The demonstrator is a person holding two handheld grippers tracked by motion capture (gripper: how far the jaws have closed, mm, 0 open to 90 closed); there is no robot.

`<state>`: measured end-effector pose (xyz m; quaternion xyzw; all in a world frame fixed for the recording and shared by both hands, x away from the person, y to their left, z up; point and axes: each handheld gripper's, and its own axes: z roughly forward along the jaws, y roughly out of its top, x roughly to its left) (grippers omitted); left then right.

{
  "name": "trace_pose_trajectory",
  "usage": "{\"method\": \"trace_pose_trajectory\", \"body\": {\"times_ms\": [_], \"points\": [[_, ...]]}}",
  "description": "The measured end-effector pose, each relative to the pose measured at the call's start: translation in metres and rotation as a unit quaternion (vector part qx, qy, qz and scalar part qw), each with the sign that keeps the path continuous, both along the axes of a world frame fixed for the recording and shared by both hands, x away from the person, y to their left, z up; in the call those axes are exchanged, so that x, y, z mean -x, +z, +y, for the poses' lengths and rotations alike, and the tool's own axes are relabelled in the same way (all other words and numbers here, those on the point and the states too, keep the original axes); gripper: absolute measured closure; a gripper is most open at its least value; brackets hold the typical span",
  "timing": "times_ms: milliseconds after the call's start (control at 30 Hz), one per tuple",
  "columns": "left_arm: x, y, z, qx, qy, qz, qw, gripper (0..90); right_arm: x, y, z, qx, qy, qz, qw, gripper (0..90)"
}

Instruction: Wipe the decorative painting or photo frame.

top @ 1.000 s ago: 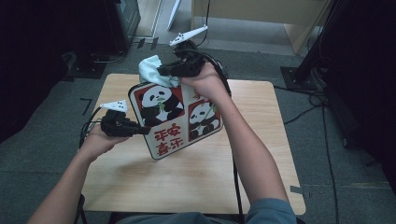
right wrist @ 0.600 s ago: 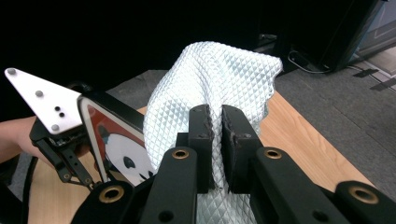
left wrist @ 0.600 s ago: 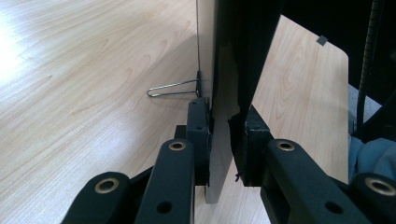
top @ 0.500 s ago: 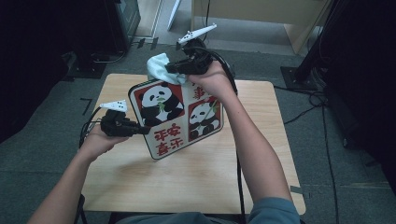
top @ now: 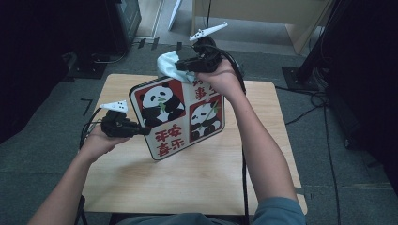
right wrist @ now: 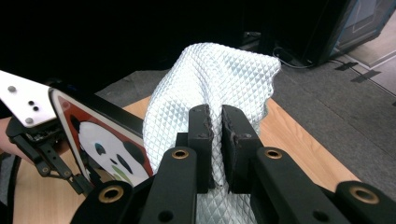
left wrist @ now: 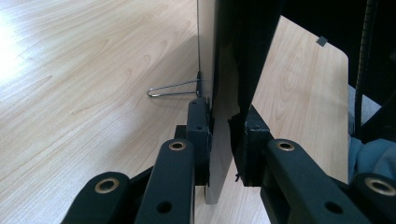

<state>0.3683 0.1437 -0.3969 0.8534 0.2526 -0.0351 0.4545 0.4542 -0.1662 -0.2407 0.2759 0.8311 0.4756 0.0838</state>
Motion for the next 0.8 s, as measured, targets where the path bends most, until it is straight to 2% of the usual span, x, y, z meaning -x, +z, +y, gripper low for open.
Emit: {"method": "trace_pose_trajectory", "body": {"times_ms": [800], "points": [[0.000,0.000,0.000,0.001,0.003,0.003,1.0000,79.2,-0.009,-0.006,-0.040,-0.023,-0.041,-0.004,0.9989,82.0]]}}
